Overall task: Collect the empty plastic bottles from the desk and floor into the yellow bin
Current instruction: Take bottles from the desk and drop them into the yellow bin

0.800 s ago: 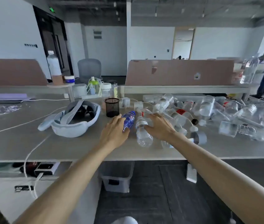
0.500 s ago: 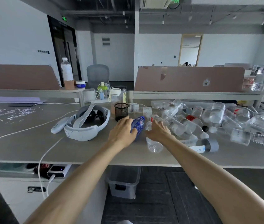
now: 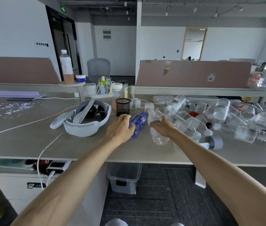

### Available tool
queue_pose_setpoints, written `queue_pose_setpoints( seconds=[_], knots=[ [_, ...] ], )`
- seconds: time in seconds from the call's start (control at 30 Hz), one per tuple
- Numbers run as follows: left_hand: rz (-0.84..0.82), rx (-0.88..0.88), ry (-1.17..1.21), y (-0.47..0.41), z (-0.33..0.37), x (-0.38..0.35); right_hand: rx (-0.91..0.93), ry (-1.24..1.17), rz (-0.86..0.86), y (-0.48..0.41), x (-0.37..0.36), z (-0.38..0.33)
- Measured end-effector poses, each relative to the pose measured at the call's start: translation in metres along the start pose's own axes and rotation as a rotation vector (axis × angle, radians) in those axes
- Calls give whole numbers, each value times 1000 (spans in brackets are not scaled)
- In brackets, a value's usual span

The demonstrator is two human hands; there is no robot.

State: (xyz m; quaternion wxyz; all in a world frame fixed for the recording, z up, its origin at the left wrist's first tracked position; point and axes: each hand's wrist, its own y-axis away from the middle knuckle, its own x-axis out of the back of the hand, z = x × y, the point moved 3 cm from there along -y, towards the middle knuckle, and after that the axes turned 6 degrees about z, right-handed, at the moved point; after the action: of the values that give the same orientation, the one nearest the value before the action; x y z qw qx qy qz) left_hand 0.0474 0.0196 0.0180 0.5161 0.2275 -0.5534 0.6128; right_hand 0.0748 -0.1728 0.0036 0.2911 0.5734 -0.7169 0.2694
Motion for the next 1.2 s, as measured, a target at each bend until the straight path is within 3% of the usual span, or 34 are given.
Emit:
queue_pose_setpoints(
  seconds=[0.3,0.57,0.8,0.9,1.03,1.2],
  knots=[
    [-62,-12,-110,-35,11,-22,98,-473,249,29,27,20],
    [-181,68,-145,-57,9,-57,114,-531,280,46,34,26],
    [-189,83,-124,-57,6,-70,77,-517,284,53,35,35],
    [-90,127,5,-49,7,-66,83,-519,290,58,35,40],
    [113,108,440,-30,19,-61,90,-556,321,61,38,41],
    [130,187,741,-11,38,-51,112,-585,346,64,44,37]
  ],
)
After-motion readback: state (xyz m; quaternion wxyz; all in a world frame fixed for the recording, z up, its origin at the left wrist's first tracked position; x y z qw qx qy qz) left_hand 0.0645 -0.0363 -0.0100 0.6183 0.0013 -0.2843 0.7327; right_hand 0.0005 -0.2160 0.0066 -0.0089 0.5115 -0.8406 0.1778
